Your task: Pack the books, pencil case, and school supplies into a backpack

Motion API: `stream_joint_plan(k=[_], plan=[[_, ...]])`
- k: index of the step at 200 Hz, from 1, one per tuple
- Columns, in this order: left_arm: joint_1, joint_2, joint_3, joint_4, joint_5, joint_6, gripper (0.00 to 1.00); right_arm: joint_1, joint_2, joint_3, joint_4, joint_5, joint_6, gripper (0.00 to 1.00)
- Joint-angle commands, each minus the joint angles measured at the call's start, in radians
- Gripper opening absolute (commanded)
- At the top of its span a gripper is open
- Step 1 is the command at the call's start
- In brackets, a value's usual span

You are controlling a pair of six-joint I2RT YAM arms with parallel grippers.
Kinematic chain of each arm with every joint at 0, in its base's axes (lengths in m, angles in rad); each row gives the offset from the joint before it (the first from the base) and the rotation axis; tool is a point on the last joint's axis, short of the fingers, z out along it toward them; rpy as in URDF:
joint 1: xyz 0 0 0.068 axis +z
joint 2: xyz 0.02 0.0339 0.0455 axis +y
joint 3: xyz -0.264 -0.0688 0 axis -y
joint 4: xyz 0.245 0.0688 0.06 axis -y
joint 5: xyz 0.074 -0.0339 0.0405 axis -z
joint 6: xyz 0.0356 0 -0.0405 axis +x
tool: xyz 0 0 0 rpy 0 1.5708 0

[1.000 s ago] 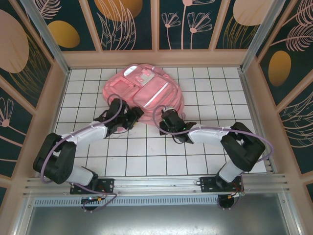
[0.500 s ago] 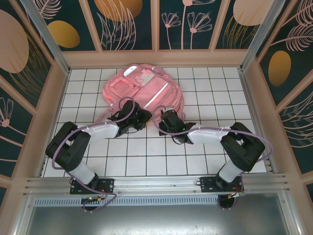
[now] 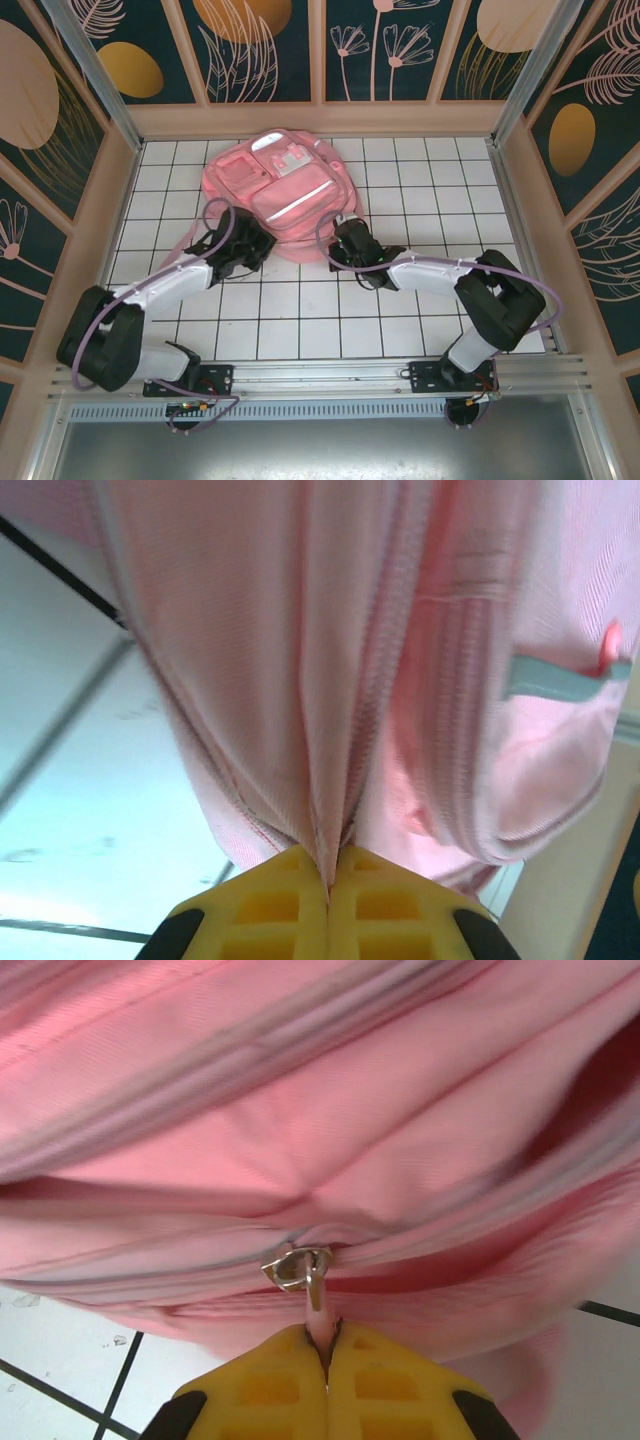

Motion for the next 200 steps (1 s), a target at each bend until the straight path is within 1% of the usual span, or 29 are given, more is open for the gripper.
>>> stream_joint_plan(k=[1, 17, 28, 45, 71, 104, 109, 126, 141, 148, 156, 168, 183, 200], plan=[[0.113, -0.073, -0.035, -0.186, -0.122, 0.108, 0.00, -0.056, 0.003, 0.008, -0.037, 0.076, -0.038, 0.00], [0.198, -0.075, -0.040, -0.210, -0.085, 0.187, 0.00, -0.059, 0.016, 0.027, -0.037, 0.060, -0.048, 0.00], [0.260, -0.058, -0.033, -0.217, -0.056, 0.248, 0.00, -0.057, 0.026, 0.042, -0.033, 0.029, -0.047, 0.00], [0.327, 0.003, 0.028, -0.265, -0.071, 0.359, 0.00, -0.033, 0.049, 0.073, -0.028, -0.015, -0.039, 0.00], [0.394, 0.115, 0.139, -0.316, -0.102, 0.483, 0.00, 0.038, 0.103, 0.127, -0.011, -0.059, -0.023, 0.00], [0.460, 0.218, 0.259, -0.353, -0.128, 0.566, 0.00, 0.114, 0.192, 0.215, 0.003, -0.118, 0.012, 0.00], [0.464, 0.228, 0.279, -0.367, -0.132, 0.577, 0.04, 0.127, 0.202, 0.230, 0.006, -0.119, 0.018, 0.00], [0.469, 0.236, 0.332, -0.407, -0.132, 0.594, 0.25, 0.171, 0.248, 0.285, 0.004, -0.149, 0.022, 0.00], [0.469, 0.200, 0.323, -0.404, -0.093, 0.581, 0.43, 0.199, 0.277, 0.324, -0.003, -0.147, 0.017, 0.00], [0.469, 0.175, 0.311, -0.404, -0.073, 0.567, 0.49, 0.206, 0.288, 0.336, 0.001, -0.153, 0.019, 0.00], [0.468, 0.146, 0.297, -0.402, -0.047, 0.548, 0.53, 0.209, 0.296, 0.341, 0.006, -0.164, 0.021, 0.00], [0.467, 0.092, 0.225, -0.382, -0.003, 0.501, 0.58, 0.211, 0.303, 0.347, 0.010, -0.169, 0.022, 0.00], [0.462, 0.012, 0.138, -0.349, 0.050, 0.424, 0.59, 0.212, 0.306, 0.349, 0.013, -0.165, 0.022, 0.00], [0.430, -0.082, 0.047, -0.302, 0.090, 0.332, 0.60, 0.212, 0.305, 0.348, 0.017, -0.156, 0.022, 0.00]])
